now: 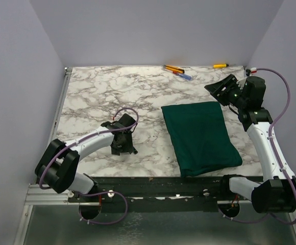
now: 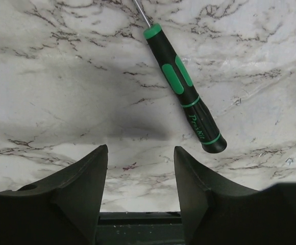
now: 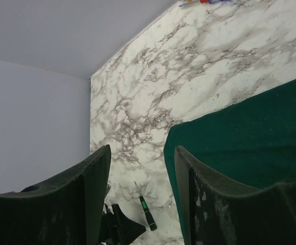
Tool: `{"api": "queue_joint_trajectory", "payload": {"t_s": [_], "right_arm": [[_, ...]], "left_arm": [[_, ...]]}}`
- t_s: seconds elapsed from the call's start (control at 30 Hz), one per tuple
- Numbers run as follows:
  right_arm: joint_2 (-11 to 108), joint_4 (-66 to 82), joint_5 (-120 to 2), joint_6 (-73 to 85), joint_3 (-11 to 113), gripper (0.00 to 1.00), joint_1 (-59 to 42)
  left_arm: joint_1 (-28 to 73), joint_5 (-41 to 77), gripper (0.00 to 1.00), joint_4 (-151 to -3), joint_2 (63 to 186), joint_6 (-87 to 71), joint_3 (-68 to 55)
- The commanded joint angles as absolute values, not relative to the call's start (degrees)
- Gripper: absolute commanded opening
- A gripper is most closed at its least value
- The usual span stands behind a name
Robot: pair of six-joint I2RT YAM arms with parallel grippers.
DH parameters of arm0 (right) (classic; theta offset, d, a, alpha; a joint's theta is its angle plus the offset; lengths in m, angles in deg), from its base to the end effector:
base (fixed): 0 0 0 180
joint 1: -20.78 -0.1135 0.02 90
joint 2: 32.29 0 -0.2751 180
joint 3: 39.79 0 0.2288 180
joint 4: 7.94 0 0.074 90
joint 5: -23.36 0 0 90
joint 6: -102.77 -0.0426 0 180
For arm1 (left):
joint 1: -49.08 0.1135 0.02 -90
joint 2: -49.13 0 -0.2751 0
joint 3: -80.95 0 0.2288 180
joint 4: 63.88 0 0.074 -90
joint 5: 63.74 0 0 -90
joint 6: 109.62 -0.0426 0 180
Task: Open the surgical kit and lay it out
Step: Move the distractor to the center of the board.
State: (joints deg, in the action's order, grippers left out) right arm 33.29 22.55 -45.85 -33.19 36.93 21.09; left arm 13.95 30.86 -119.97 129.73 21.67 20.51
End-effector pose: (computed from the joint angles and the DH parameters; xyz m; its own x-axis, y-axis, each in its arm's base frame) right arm 0.2382 0.0138 0.3705 -0.4674 0.6746 -0.5714 0.0089 0.6499 0.7600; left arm 0.1799 -0.1224 0.1929 -0.9651 -0.1252 -0.2300 -0.1049 0.9896 -0.0983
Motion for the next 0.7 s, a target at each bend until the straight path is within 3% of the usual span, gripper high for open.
{"api": "queue_joint_trajectory", "payload": {"t_s": [0.0, 0.27, 0.67], "right_arm": [[33.59, 20.87, -48.0, -33.57, 36.02, 0.57, 20.78], [33.92, 21.36, -49.06, -32.63, 37.25, 0.56, 20.78], [33.71, 21.82, -54.26, -29.93, 36.81, 0.57, 20.78]], "left_arm": [[13.75, 32.94, 0.56, -115.22, 132.79, 20.41, 19.52], [13.72, 36.3, 0.56, -109.34, 141.72, 15.76, 15.57], [15.21, 41.3, 0.59, -106.95, 160.06, 13.05, -2.15]]}}
